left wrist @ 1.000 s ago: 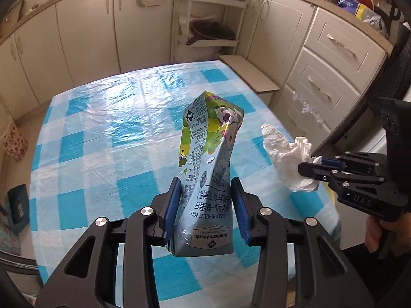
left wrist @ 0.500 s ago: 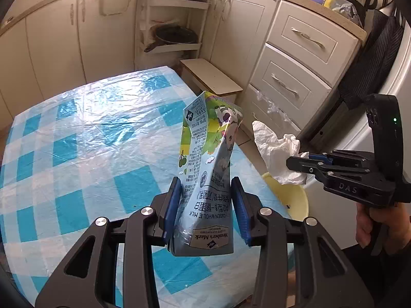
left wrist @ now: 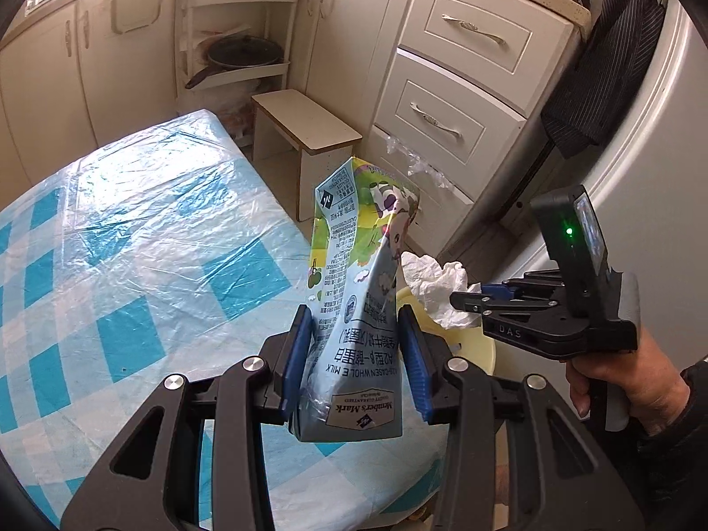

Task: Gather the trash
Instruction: 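Carry the white tissue to the yellow bucket and open the right tool, then carry the milk carton over the yellow bucket and open the left tool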

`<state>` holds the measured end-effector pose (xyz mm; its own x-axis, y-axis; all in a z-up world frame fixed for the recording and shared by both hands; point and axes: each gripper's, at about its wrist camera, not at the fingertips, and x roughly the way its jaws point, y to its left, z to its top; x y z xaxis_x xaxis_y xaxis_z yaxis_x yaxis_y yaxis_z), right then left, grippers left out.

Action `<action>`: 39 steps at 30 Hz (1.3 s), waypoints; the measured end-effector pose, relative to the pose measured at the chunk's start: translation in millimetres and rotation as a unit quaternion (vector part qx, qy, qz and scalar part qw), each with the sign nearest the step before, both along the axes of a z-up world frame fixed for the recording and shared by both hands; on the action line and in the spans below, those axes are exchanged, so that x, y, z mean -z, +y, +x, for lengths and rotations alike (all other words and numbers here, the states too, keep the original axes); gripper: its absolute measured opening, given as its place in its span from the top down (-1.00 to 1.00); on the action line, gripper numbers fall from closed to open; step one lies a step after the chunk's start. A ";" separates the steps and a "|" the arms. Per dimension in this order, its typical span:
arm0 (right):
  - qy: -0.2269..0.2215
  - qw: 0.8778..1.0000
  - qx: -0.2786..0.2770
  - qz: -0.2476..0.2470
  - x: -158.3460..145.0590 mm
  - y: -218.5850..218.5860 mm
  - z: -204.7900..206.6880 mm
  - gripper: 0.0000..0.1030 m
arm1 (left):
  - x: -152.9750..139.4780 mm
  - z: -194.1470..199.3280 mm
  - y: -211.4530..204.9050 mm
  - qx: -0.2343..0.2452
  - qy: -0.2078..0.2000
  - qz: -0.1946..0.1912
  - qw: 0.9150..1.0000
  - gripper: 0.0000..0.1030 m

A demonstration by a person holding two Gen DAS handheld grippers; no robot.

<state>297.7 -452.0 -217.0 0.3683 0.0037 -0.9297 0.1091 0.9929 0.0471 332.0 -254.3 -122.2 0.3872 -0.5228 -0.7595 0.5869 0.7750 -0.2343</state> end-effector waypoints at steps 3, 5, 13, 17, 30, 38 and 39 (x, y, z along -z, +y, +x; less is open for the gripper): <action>0.007 1.000 -0.001 -0.012 3.7 -1.5 -0.9 0.67 | 1.6 -3.8 -8.1 0.007 -0.002 0.002 1.000 0.26; 0.013 1.000 -0.002 -0.021 6.8 -2.2 -1.8 0.67 | 2.3 -6.6 -14.8 0.013 -0.003 0.004 1.000 0.26; 0.057 0.997 0.001 -0.053 32.1 -14.0 -2.5 0.60 | 7.1 -17.3 -40.3 0.038 -0.001 0.003 0.999 0.26; 0.082 0.994 0.020 -0.071 43.8 -28.0 -4.2 0.32 | 16.4 -23.7 -61.0 0.056 0.022 -0.006 0.998 0.26; -0.199 0.968 0.148 0.042 -114.3 -72.0 -41.9 -0.42 | 93.1 -30.7 -154.4 0.073 0.134 0.019 0.988 0.17; -0.222 0.968 0.116 0.023 -134.0 -58.4 -39.7 -0.53 | 110.0 -36.7 -166.6 0.055 0.160 0.025 0.985 -0.18; -0.225 0.967 0.120 0.016 -136.2 -58.5 -42.0 -0.55 | 105.8 -39.2 -160.5 0.046 0.154 0.026 0.987 -0.19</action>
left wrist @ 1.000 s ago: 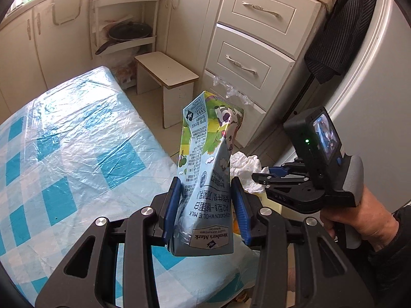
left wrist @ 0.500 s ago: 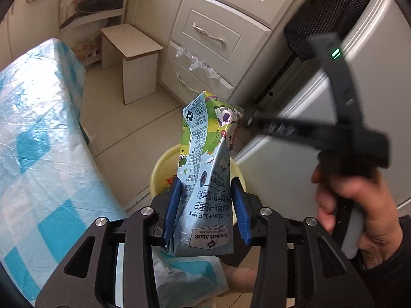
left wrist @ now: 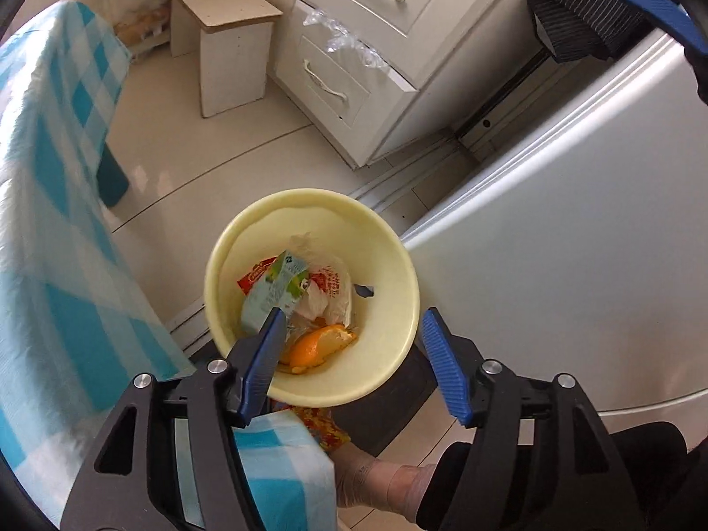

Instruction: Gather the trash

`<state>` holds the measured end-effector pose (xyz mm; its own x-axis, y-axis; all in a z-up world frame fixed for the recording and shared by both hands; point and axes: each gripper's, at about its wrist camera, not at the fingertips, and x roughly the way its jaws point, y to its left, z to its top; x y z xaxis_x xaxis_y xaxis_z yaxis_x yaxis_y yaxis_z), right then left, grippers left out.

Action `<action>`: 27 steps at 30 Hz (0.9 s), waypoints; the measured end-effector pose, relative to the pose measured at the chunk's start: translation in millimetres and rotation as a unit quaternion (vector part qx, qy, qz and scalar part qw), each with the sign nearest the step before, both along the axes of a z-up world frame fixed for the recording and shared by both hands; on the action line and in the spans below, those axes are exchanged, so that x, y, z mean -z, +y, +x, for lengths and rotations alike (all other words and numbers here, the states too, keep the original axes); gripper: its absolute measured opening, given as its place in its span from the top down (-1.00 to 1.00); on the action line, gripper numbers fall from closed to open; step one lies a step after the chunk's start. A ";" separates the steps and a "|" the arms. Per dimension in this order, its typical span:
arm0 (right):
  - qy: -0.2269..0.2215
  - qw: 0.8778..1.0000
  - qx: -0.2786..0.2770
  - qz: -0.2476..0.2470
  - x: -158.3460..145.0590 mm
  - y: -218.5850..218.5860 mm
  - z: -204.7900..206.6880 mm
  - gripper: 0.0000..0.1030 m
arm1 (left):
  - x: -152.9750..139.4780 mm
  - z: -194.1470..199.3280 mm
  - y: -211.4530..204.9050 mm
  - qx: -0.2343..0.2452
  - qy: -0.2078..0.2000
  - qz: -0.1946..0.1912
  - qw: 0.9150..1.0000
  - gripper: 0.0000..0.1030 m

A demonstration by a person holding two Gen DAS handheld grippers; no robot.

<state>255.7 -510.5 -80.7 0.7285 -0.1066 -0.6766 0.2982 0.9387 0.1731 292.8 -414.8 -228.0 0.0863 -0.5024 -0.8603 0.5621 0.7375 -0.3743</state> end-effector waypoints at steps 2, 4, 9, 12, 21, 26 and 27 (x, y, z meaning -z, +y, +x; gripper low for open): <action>0.001 1.000 0.006 -0.009 -4.6 3.1 -3.3 -0.61 | -14.5 -8.4 8.8 0.004 -0.020 -0.006 1.000 -0.19; -0.004 1.000 0.010 -0.026 -13.9 10.4 -12.0 -0.66 | -37.0 -20.9 25.2 -0.015 -0.062 0.011 0.998 -0.43; -0.032 0.994 0.025 -0.099 -37.0 40.4 -47.9 -0.84 | -93.8 -49.6 84.7 -0.060 -0.142 0.026 0.988 -0.56; -0.041 0.991 0.044 -0.122 -44.5 58.5 -79.0 -0.85 | -121.8 -64.5 122.4 -0.092 -0.173 0.041 0.980 -0.62; -0.076 0.989 0.038 -0.122 -76.3 122.7 -168.8 -0.85 | -184.6 -136.0 209.7 -0.137 -0.219 0.027 0.966 -0.78; -0.080 0.990 0.024 -0.116 -84.9 144.8 -201.0 -0.86 | -211.0 -174.4 233.8 -0.143 -0.245 0.023 0.959 -0.81; -0.082 0.990 0.020 -0.115 -85.9 149.1 -206.5 -0.86 | -215.8 -180.5 238.4 -0.146 -0.251 0.021 0.957 -0.82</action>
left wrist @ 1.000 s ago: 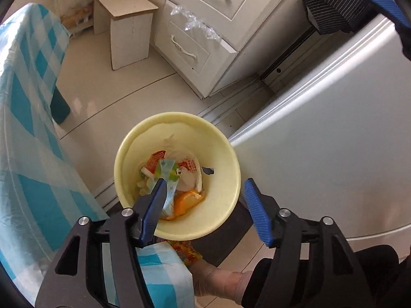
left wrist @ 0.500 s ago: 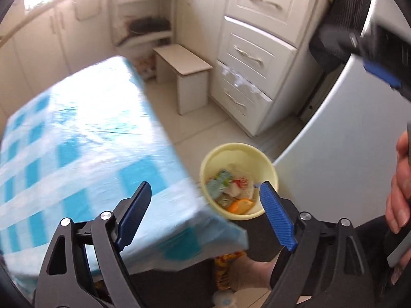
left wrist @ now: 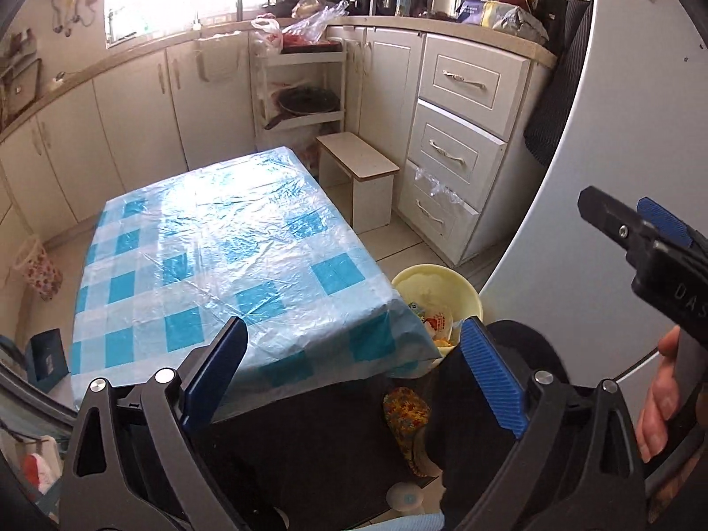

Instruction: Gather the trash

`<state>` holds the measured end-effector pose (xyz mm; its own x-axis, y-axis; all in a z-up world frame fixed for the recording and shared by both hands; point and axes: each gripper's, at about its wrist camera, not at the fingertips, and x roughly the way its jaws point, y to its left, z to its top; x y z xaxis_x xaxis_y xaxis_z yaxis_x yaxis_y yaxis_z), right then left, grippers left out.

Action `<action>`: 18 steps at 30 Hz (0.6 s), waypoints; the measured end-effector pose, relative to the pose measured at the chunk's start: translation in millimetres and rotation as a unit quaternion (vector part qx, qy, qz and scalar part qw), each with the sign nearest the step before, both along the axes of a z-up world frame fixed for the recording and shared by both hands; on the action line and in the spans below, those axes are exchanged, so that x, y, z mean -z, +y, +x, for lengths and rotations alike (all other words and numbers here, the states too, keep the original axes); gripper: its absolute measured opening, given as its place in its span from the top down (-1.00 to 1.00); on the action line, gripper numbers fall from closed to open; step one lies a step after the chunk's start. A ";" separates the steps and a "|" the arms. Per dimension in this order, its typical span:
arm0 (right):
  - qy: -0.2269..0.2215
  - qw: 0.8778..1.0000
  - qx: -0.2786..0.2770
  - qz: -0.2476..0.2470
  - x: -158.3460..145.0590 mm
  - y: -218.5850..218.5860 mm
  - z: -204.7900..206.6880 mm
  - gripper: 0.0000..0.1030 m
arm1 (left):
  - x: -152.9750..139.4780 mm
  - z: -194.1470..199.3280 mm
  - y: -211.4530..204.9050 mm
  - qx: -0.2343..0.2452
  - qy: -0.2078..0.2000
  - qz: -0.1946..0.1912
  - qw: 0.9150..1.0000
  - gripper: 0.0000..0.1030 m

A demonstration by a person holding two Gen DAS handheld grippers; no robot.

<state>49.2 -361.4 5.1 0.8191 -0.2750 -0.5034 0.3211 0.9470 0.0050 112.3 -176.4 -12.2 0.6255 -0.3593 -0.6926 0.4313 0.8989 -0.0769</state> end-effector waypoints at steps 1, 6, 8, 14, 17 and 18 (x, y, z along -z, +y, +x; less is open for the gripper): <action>-0.002 1.000 -0.002 -0.002 -1.2 3.8 -4.0 -0.86 | -4.4 -6.4 5.0 -0.002 -0.007 -0.002 1.000 -0.84; 0.000 1.000 -0.003 -0.005 -4.4 19.1 -25.1 -0.86 | -18.4 -27.1 18.8 -0.008 -0.018 -0.003 1.000 -0.85; 0.003 1.000 -0.002 -0.013 -5.2 24.1 -31.3 -0.86 | -22.4 -34.3 23.4 -0.009 -0.021 -0.005 1.000 -0.85; 0.009 1.000 -0.008 -0.004 -4.9 33.3 -51.6 -0.86 | -38.4 -53.6 37.2 -0.022 -0.038 -0.004 0.999 -0.85; 0.013 1.000 -0.007 -0.003 -5.7 37.4 -57.9 -0.86 | -43.9 -59.6 41.5 -0.028 -0.040 -0.007 0.999 -0.85; 0.014 1.000 -0.007 -0.004 -6.2 38.4 -59.2 -0.86 | -45.1 -61.0 42.0 -0.028 -0.041 -0.006 0.999 -0.85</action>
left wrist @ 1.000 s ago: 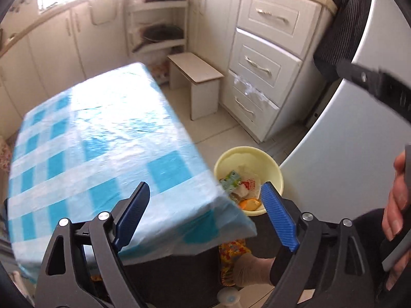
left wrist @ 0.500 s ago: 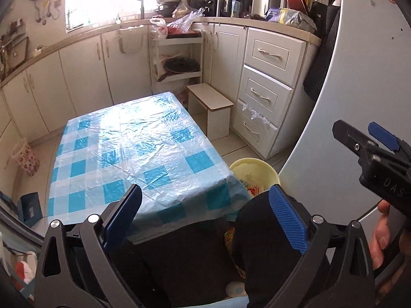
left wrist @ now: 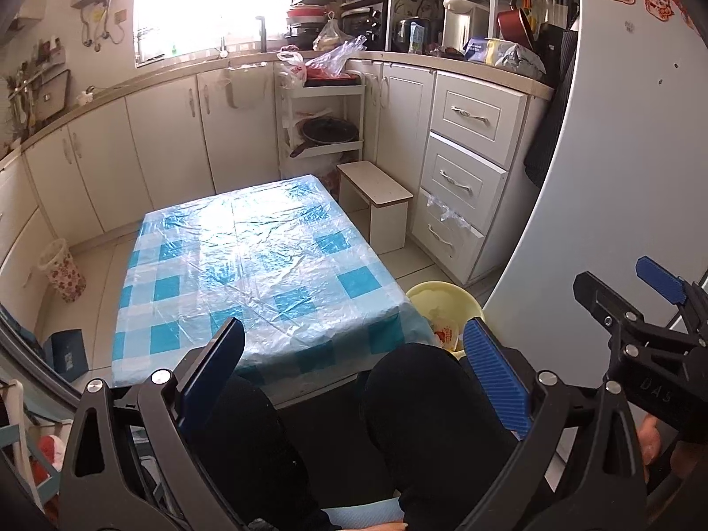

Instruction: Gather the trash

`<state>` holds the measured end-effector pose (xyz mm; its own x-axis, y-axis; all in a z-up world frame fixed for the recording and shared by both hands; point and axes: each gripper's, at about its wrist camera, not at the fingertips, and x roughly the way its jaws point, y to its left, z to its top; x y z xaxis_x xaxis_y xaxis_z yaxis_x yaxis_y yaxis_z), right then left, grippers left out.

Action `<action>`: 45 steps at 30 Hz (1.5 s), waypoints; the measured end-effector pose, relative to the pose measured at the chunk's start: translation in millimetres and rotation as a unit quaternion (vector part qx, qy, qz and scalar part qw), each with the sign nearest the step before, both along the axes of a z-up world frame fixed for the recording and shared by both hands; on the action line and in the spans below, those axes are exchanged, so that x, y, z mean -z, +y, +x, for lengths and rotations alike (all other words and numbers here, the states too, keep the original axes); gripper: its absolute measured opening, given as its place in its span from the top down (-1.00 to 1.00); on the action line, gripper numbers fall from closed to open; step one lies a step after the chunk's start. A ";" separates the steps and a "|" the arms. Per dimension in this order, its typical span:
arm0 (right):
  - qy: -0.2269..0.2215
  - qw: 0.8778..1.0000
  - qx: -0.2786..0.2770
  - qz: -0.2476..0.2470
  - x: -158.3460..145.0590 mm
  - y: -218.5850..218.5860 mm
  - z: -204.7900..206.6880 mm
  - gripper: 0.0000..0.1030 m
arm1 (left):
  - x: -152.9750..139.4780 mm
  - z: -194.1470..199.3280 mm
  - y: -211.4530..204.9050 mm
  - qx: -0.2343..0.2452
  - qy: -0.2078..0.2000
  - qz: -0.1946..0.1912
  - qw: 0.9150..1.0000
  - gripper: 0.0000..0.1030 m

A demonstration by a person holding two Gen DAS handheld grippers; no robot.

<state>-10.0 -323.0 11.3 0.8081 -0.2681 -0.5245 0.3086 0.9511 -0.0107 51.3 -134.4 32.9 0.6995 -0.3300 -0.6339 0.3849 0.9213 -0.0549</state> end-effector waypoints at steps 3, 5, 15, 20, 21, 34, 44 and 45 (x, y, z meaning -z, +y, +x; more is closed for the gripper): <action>-0.002 1.000 0.000 0.003 -0.8 1.8 -3.5 -0.86 | -2.3 -3.1 -0.8 -0.001 -0.002 0.004 1.000 -0.85; -0.004 1.000 0.003 0.005 -1.2 1.9 -5.7 -0.86 | -3.2 -5.7 -1.0 -0.003 -0.004 0.008 1.000 -0.85; -0.011 1.000 0.008 0.013 -3.0 3.5 -11.9 -0.86 | -7.4 -14.2 3.0 -0.014 -0.016 0.015 1.000 -0.85; -0.014 1.000 0.008 0.012 -4.1 4.9 -15.6 -0.86 | -9.5 -17.1 6.8 -0.021 -0.019 0.013 1.000 -0.85; -0.015 1.000 0.008 0.011 -4.4 5.8 -16.3 -0.86 | -9.7 -17.7 8.1 -0.022 -0.019 0.012 0.999 -0.85; -0.018 1.000 0.009 0.005 -6.1 8.6 -18.4 -0.86 | -12.6 -17.8 13.6 -0.043 -0.022 0.018 0.999 -0.85; -0.021 1.000 0.009 -0.002 -8.5 6.5 -19.2 -0.86 | -13.4 -19.1 15.3 -0.049 -0.025 0.022 0.998 -0.85; -0.022 1.000 0.009 -0.003 -8.7 6.4 -19.2 -0.86 | -13.2 -19.3 15.4 -0.049 -0.025 0.022 0.998 -0.85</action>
<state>-29.1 -316.6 20.1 0.8253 -0.2851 -0.4875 0.3254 0.9456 -0.0020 32.0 -119.0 46.2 0.7577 -0.2313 -0.6103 0.2941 0.9558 0.0029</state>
